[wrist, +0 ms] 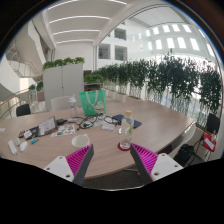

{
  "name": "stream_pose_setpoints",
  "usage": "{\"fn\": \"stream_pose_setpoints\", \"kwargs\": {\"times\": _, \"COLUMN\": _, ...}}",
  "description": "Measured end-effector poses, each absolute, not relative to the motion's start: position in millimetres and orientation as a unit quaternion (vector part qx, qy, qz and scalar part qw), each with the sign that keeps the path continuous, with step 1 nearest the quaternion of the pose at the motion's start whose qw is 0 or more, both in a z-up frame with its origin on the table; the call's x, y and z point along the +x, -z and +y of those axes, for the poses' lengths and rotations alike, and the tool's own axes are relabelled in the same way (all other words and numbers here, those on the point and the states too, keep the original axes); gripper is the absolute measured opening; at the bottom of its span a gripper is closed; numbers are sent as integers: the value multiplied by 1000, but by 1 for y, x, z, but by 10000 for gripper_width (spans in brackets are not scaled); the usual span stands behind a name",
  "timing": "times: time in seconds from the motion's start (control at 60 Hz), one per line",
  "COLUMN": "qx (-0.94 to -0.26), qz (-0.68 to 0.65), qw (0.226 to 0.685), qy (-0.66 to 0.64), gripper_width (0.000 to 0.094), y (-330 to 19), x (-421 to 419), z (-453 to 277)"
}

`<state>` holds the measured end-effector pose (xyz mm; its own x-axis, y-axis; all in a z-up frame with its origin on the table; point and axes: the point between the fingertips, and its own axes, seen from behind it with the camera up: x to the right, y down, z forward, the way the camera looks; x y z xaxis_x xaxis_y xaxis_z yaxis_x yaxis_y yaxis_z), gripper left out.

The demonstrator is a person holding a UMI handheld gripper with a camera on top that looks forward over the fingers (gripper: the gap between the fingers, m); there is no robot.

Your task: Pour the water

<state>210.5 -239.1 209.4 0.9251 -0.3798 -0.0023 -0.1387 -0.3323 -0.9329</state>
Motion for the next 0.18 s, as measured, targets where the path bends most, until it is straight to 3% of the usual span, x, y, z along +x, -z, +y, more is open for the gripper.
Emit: {"fn": "stream_pose_setpoints", "kwargs": {"times": 0.183, "qx": -808, "qz": 145, "qw": 557, "qy": 124, "gripper_width": 837, "y": -250, "x": 150, "z": -301}}
